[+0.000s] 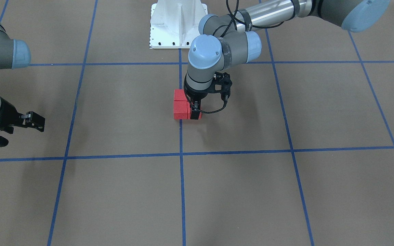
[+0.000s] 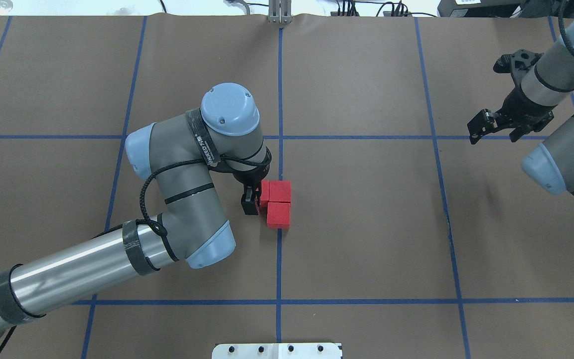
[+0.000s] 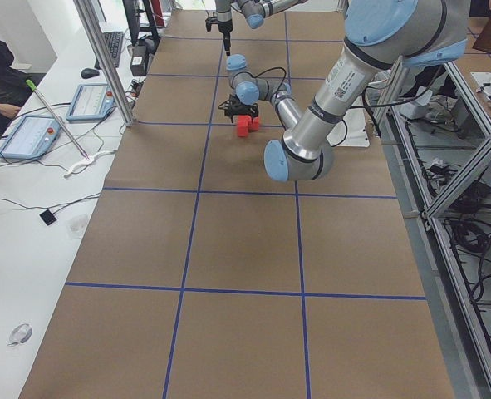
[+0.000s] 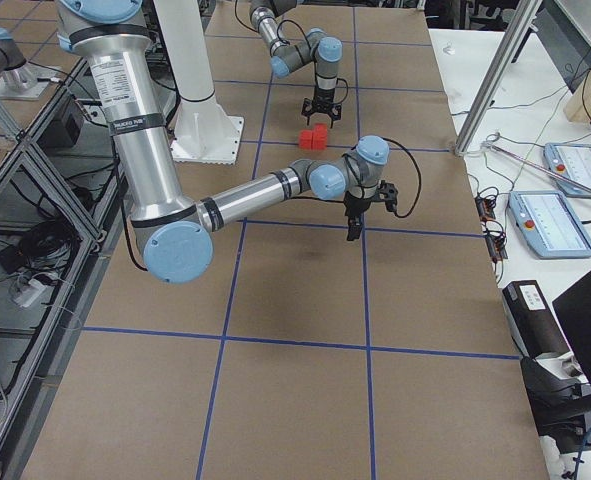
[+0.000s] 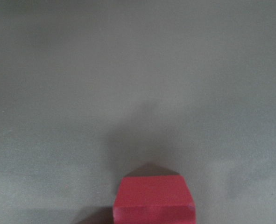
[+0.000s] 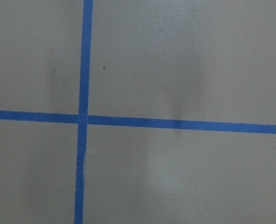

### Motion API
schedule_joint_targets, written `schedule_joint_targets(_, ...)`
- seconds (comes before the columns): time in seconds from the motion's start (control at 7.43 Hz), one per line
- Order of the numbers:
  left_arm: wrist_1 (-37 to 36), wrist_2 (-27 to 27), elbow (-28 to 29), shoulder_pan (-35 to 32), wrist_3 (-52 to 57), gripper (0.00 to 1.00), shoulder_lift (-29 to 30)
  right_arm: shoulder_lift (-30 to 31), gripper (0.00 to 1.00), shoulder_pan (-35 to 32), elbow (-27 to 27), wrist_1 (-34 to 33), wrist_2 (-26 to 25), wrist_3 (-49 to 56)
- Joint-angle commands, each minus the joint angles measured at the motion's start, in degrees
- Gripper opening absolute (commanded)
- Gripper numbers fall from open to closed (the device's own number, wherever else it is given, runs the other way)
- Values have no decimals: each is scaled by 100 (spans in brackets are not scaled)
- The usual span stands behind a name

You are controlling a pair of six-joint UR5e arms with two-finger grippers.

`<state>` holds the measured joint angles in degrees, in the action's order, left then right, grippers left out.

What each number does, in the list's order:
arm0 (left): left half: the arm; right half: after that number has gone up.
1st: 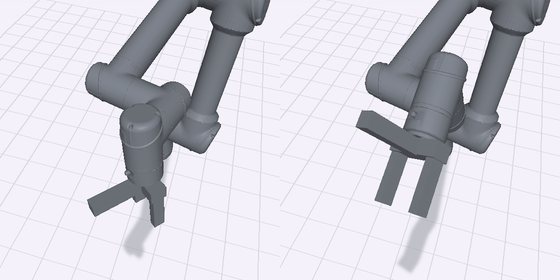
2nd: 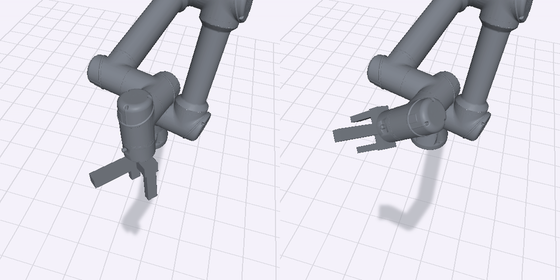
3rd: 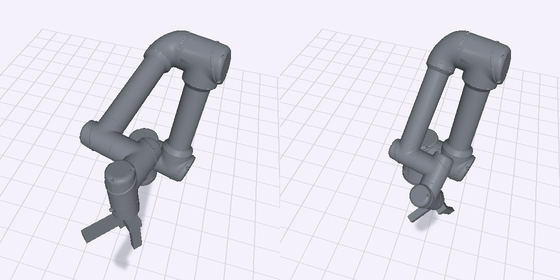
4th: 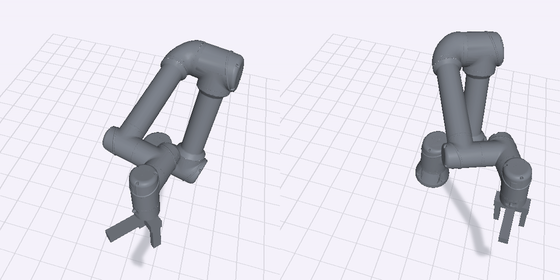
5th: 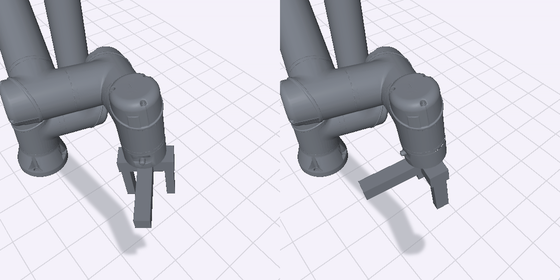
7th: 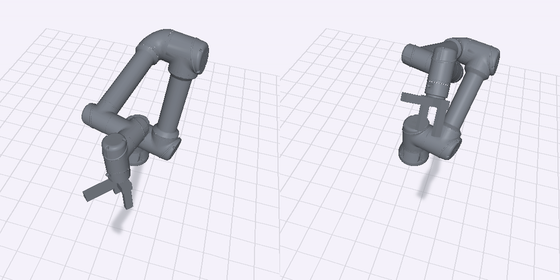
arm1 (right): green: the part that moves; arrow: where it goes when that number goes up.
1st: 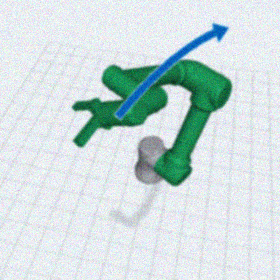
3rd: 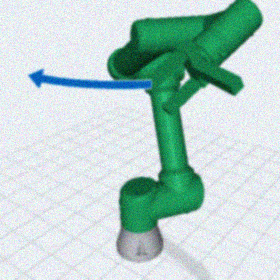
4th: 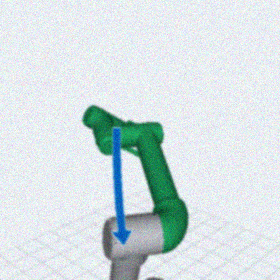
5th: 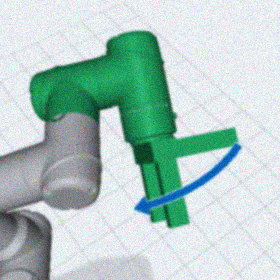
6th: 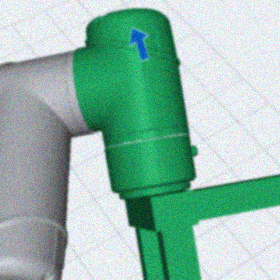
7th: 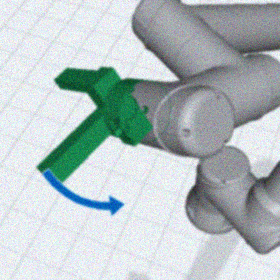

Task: Form red blocks into L shape at center
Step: 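Open the left gripper and raise it away from the cubes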

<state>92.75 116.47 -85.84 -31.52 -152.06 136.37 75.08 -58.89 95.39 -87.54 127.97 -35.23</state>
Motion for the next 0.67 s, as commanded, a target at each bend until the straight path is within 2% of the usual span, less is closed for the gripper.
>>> schedule_joint_targets(0.0, -580, 253, -1270, -73, 1085, 100, -756, 6, 100, 0, -3, 0, -1, 7)
schedule_joint_targets(0.13, -740, 254, -1903, -125, 1726, 100, -1239, 15, 100, -9, -3, 0, -1, 7)
schedule_joint_targets(0.27, -785, 254, -2284, -248, 2350, 100, -1644, 15, 100, -18, -3, 0, -9, 7)
schedule_joint_targets(0.4, -715, 254, -2897, -432, 3348, 100, -2397, 15, 100, -52, -3, 0, -18, 16)
schedule_joint_targets(0.54, -706, 263, -3529, -816, 4890, 100, -3240, 7, 100, -148, -12, 0, -18, 16)
